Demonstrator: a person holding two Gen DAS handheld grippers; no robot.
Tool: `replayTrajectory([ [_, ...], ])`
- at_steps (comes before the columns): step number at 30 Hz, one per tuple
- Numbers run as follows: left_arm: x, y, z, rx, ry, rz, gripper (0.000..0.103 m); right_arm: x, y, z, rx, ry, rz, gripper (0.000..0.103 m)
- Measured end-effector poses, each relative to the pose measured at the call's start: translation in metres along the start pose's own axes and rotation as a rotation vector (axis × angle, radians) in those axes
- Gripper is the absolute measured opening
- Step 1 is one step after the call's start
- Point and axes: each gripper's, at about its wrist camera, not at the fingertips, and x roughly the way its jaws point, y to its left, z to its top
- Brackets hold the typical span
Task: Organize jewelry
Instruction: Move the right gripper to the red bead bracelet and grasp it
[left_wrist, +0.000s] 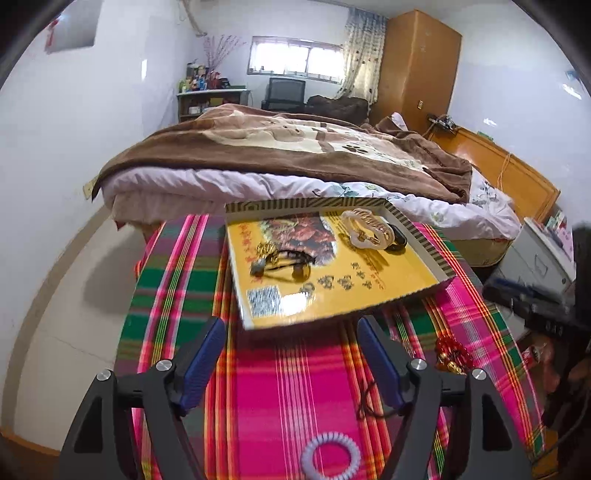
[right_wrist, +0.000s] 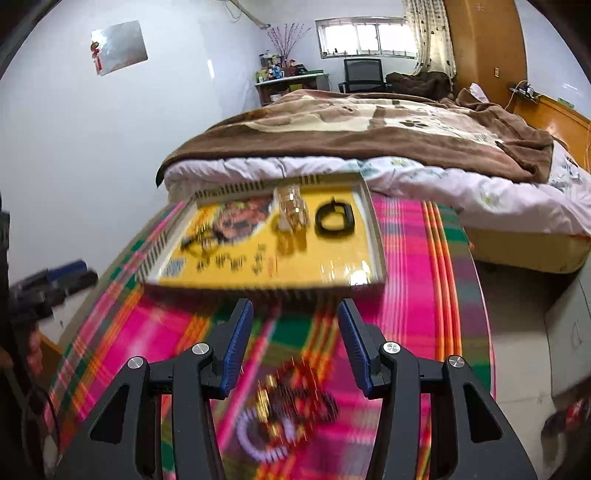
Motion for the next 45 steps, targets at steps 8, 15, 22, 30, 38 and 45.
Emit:
replayTrajectory([
  [8,-0.001,0.004,-0.042,-0.02,0.046,0.0,0.075,-0.004,0.016,-0.057,-0.116,0.042,-0.022,0.049],
  [15,-0.001,0.008,-0.056,-0.055,0.068,-0.004,0.075,0.009,0.028,-0.071,-0.177,0.083,-0.017,0.037],
  [22,0.004,0.011,-0.06,-0.063,0.089,-0.004,0.075,0.025,0.042,-0.076,-0.254,0.117,-0.023,0.036],
  [30,0.009,0.012,-0.062,-0.076,0.107,-0.009,0.075,0.026,0.04,-0.077,-0.256,0.118,-0.043,0.01],
  [38,0.012,0.01,-0.063,-0.072,0.112,-0.012,0.075,0.002,0.016,-0.061,-0.107,0.024,0.036,0.01],
  [45,0.017,0.007,-0.065,-0.072,0.125,-0.015,0.075,-0.027,-0.008,-0.049,0.007,-0.08,0.076,0.009],
])
